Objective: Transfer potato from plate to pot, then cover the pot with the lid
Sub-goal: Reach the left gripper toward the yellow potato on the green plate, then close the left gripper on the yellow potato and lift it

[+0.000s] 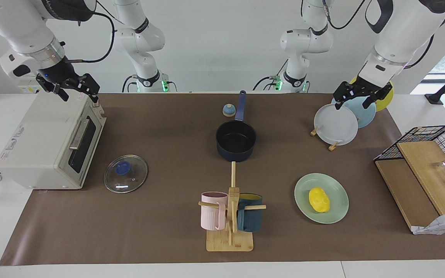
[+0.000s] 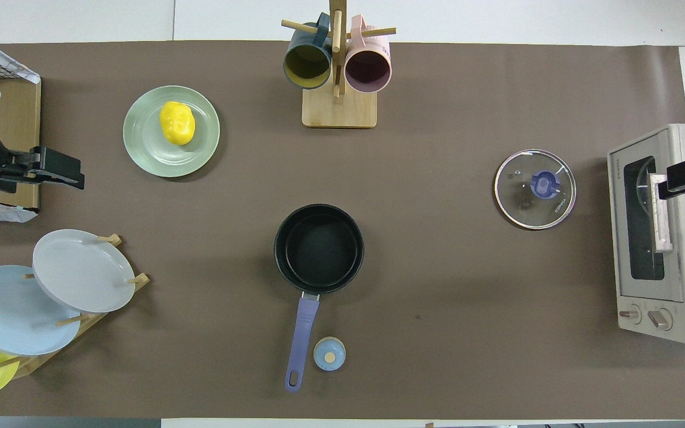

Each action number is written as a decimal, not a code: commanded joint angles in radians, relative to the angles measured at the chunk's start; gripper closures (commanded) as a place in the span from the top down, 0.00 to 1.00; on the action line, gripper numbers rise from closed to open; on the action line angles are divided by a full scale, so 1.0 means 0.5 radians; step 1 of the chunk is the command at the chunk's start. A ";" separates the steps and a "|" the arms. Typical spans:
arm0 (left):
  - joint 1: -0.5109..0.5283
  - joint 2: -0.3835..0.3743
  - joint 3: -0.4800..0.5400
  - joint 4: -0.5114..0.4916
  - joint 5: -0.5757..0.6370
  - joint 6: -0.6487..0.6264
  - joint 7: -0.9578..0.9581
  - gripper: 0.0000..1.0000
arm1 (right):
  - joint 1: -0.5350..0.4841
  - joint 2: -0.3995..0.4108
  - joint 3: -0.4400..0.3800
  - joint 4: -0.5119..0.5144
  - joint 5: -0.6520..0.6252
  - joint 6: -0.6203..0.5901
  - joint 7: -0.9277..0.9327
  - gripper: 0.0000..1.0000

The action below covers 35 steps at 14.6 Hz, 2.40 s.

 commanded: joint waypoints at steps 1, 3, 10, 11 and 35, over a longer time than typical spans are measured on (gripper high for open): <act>-0.005 0.274 0.006 0.180 -0.057 0.113 0.008 1.00 | -0.029 -0.028 0.020 -0.031 0.030 0.020 0.005 1.00; -0.011 0.541 0.003 0.425 -0.063 0.122 0.005 1.00 | -0.029 -0.028 0.020 -0.031 0.030 0.020 0.005 1.00; -0.076 1.051 0.012 0.607 -0.066 0.615 -0.022 1.00 | -0.029 -0.028 0.020 -0.031 0.030 0.020 0.005 1.00; -0.091 1.119 0.015 0.610 -0.063 0.698 -0.022 1.00 | -0.029 -0.028 0.020 -0.031 0.030 0.020 0.005 1.00; -0.143 1.208 0.021 0.227 0.041 1.312 -0.050 1.00 | -0.029 -0.028 0.020 -0.031 0.030 0.017 0.009 1.00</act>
